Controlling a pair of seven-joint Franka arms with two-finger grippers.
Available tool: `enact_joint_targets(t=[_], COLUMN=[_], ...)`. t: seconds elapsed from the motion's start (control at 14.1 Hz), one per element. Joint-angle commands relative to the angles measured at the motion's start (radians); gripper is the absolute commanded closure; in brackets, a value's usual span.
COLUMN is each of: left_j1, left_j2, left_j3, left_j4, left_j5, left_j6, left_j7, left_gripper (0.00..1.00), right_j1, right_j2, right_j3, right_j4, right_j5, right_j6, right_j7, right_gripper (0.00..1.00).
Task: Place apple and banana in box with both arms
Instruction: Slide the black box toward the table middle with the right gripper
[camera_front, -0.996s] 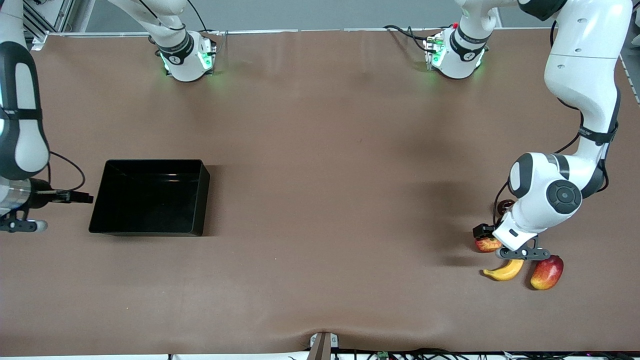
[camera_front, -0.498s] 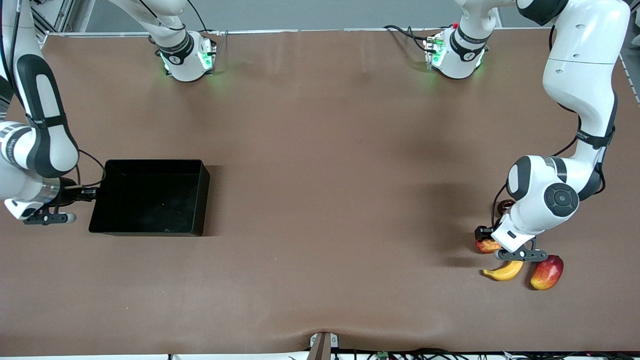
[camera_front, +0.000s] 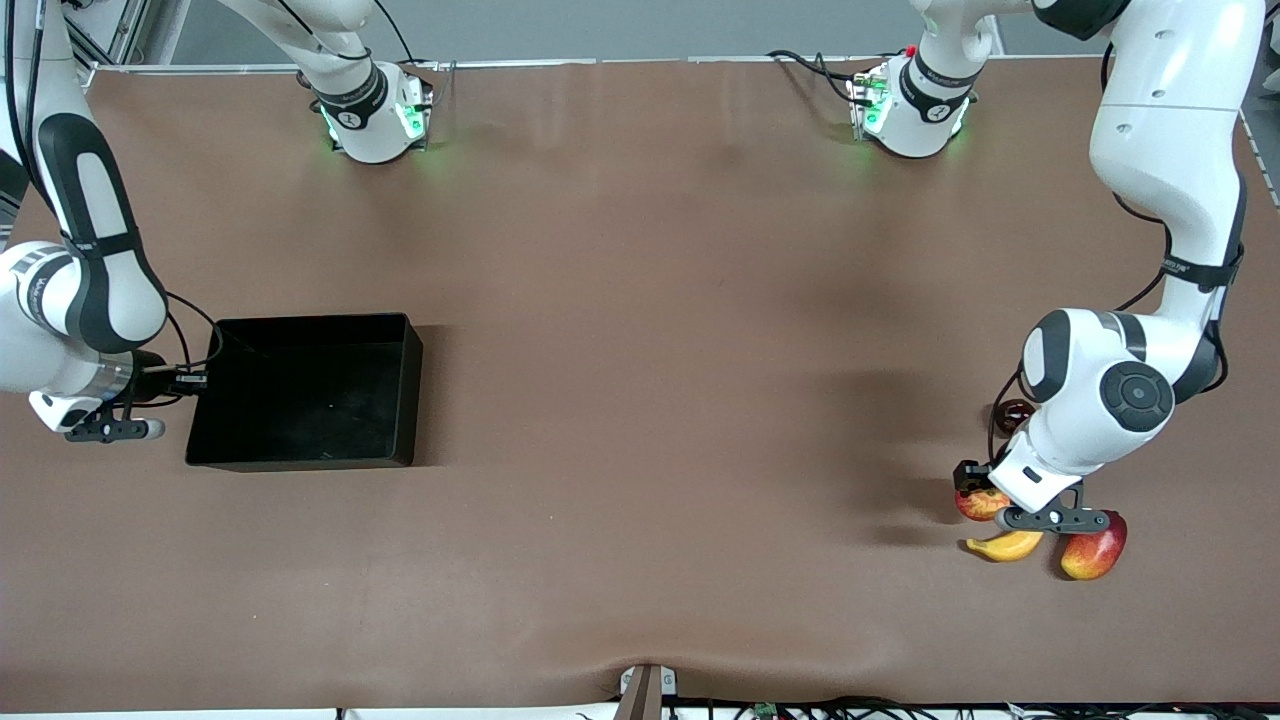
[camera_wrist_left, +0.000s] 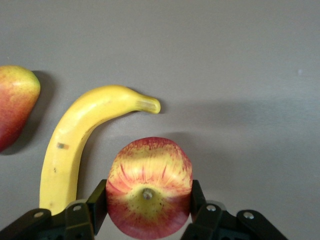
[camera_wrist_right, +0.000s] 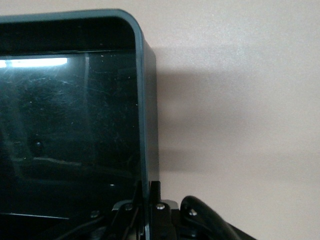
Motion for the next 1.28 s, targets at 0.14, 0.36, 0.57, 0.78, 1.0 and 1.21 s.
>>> enact_joint_targets(t=[0.14,0.36,0.57,0.78,1.0,1.21], left_j1=[-0.024,-0.026,-0.026,-0.027,-0.024,-0.023], left_j2=[-0.099,-0.139,-0.179,-0.208,-0.235,-0.258], left_j3=[-0.018,-0.02,-0.043,-0.047,-0.072,-0.105], left_j4=[-0.011,-0.013,-0.011,0.007,0.016,0.018], left_j5=[0.013,0.015,0.013,0.013,0.01,0.01], left_j6=[-0.12,-0.178,-0.232,-0.318,-0.381,-0.431], left_j7=[-0.048,-0.048,-0.05,-0.09,-0.094,-0.148], left_gripper=[1.0,1.0,1.0,1.0,1.0,1.0], right_j1=[0.021,0.072,0.179,0.335,0.461,0.569], right_j2=[-0.022,-0.024,-0.03,-0.026,-0.01,0.023], right_j3=[0.016,0.016,0.021,0.021,0.021,0.021], right_j4=[0.215,0.29,0.301,0.325,0.358,0.358], right_j5=[0.026,0.113,0.167,0.172,0.175,0.198], right_j6=[-0.305,-0.422,-0.444,-0.428,-0.413,-0.306], right_j7=[-0.015,0.051,0.208,0.406,0.52,0.583], right_gripper=[1.0,1.0,1.0,1.0,1.0,1.0])
